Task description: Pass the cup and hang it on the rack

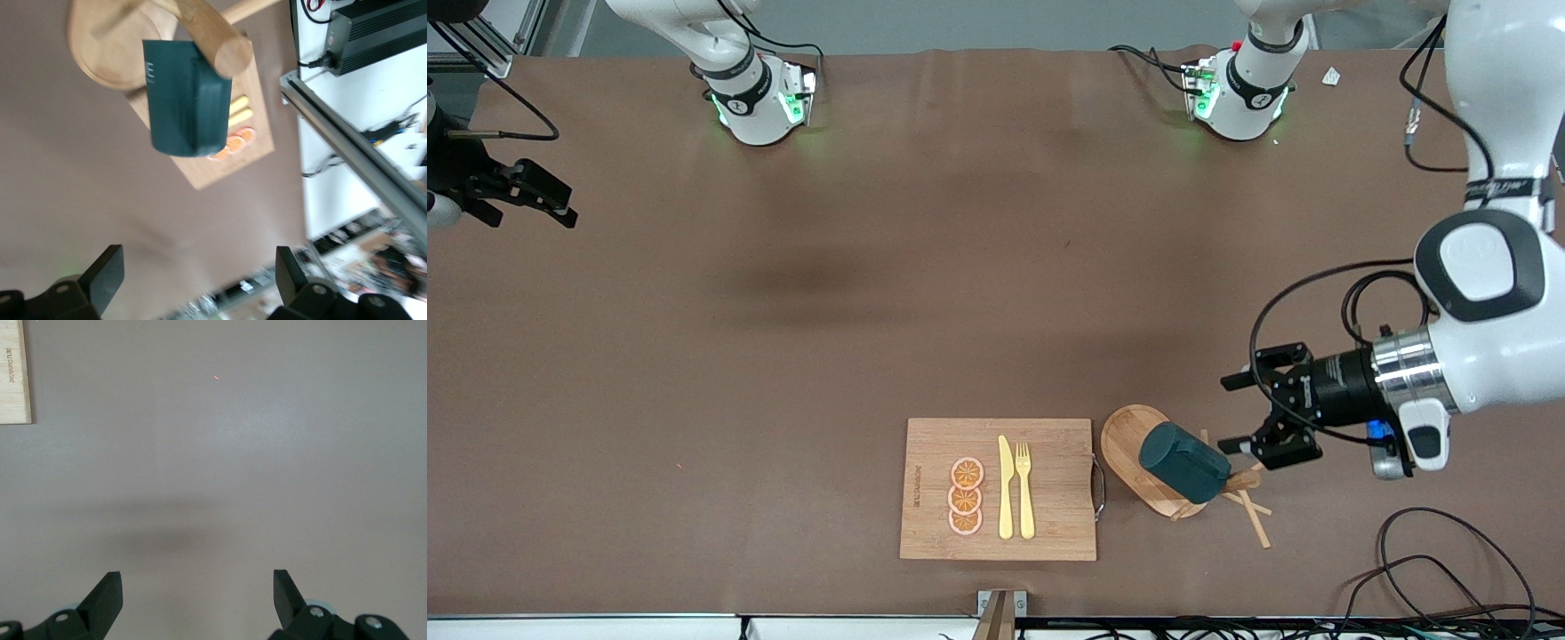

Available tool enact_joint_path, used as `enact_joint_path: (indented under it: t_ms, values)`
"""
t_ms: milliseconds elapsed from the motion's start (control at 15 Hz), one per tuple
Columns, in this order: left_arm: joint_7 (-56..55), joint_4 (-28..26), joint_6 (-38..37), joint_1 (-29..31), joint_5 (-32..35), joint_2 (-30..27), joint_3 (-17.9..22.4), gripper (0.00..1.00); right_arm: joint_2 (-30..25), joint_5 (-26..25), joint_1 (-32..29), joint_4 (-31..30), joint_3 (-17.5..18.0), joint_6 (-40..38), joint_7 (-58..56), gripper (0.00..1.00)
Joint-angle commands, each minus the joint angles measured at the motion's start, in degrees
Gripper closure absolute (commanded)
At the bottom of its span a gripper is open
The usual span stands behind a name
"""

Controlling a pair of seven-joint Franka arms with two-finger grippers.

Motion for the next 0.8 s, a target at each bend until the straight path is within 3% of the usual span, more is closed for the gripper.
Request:
enact_joint_path:
  t_ms: [0,468,735]
  values:
    - [3.9,-1.2,-5.3,0.8,11.0,-4.6,-2.1,0.0,0.0,0.3,0.0,0.5,0.0,-0.6,-0.4,0.0]
    - [28.5,-1.2,-18.4,1.1,33.0,-12.9,-1.9,0.0,0.1,0.3,-0.3,0.5,-0.1,-0.6,-1.7,0.0]
    - [42.0,-1.6,-20.4,3.3,35.4,-17.9,-1.8,0.0,0.1,0.3,-0.3,0.5,-0.2,-0.5,-1.8,0.0]
